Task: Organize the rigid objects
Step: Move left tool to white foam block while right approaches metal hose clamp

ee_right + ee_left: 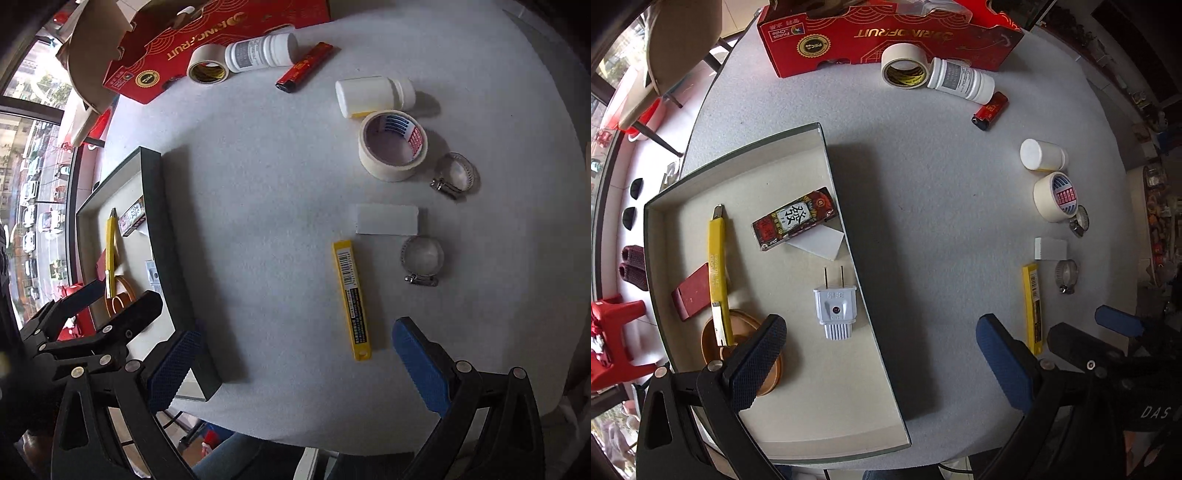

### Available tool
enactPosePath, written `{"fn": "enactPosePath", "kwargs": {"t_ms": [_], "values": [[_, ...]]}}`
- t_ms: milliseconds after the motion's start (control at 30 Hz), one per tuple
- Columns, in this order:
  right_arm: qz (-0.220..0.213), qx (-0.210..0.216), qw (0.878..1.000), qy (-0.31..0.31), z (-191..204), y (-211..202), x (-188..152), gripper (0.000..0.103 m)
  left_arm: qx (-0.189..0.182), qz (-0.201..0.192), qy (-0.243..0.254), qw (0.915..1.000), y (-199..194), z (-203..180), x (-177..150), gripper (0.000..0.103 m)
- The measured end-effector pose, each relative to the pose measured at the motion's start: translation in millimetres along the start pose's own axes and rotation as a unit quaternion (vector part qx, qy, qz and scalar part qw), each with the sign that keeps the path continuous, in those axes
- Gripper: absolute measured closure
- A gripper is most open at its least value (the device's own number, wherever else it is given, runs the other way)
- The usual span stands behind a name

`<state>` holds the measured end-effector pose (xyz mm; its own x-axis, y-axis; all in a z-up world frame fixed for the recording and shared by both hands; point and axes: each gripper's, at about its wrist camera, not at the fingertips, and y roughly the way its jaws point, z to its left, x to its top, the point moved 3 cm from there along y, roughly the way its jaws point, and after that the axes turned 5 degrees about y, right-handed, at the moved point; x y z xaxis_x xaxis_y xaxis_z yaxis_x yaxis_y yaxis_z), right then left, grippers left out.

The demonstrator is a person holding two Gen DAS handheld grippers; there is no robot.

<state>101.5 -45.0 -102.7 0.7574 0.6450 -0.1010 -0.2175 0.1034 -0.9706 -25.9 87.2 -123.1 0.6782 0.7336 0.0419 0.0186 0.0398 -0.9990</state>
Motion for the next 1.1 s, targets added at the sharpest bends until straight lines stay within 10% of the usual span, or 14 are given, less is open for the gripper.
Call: {"fn": "enactPosePath", "kwargs": {"t_ms": [267,633,1100], "values": [[-0.002,-0.010,0.994,0.106,-93,-5,0,0.001,0.012,0.033,0.088,0.9955,39,-90,22,0.000],[0.021,-0.017,0.989,0.147,-153,0,-15,0.001,0.004,0.038,0.067,0.9970,81,-159,65,0.000],[0.019,-0.018,0.994,0.107,-148,7,3,0.001,0.041,0.019,0.055,0.9974,88,-126,91,0.000]]}}
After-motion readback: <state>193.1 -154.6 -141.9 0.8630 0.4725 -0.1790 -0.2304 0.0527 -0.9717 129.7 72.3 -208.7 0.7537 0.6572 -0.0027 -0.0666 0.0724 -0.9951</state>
